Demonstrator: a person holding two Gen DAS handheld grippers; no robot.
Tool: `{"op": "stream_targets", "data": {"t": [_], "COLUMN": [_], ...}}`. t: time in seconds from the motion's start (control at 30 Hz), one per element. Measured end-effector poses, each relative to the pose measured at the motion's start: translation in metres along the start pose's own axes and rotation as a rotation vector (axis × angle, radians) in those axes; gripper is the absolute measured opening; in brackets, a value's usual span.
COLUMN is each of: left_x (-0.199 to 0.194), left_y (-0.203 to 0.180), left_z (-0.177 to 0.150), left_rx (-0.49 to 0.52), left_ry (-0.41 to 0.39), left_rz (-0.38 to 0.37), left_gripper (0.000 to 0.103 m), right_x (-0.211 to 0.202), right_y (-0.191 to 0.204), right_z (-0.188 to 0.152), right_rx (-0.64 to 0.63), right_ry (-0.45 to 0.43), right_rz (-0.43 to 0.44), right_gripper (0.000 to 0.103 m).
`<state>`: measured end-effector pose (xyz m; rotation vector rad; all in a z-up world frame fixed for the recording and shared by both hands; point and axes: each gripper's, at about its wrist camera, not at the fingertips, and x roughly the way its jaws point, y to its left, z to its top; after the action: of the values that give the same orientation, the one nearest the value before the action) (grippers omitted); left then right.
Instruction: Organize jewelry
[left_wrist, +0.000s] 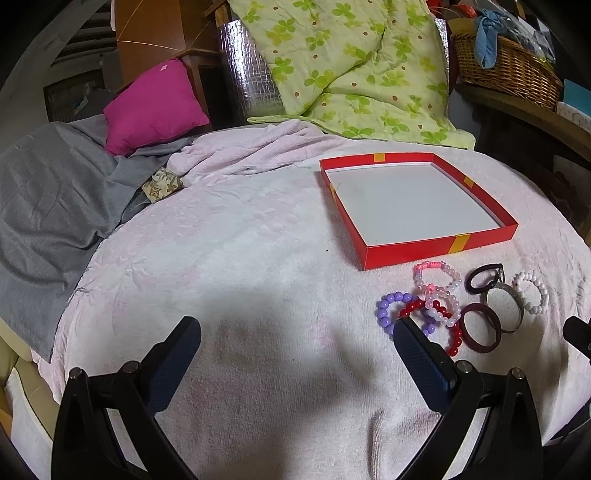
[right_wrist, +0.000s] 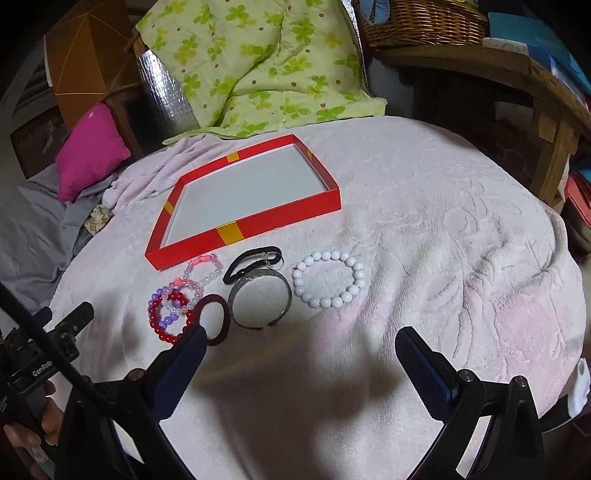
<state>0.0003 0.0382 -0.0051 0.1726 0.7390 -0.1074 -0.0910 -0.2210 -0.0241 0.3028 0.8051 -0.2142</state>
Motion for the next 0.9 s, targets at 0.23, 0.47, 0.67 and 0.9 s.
{"op": "stream_targets", "data": {"t": [0.23,0.47,0.67,0.9], "left_x": [0.006,0.018,0.028,0.025], "left_y": [0.002,0.007,0.008,-0.004], "left_z": [-0.001,-0.004,-0.005,-0.003], "left_rx": [-0.005,-0.006,-0.001,0.012], "left_ry": [0.038,0.092,0.125,0.113], "left_rz": [-0.034,-0.061,-0.080,-0.153], "left_gripper": [0.103,0.103,0.103,0.103], "right_x": [0.000,0.002,0.008,0.021], "right_y": [-0.014,-0.031,-0.039,-0.019], "right_z": [0.002,0.002,0.007,-0.001], "right_rx": [0.033,0.059,0.043,-0.021], "right_ry": [-0.009,0.009,0.032,0.117], "right_rz": [0.014,0.006,0.023,0.127], "right_gripper": [0.103,0.103,0.102,0.087]}}
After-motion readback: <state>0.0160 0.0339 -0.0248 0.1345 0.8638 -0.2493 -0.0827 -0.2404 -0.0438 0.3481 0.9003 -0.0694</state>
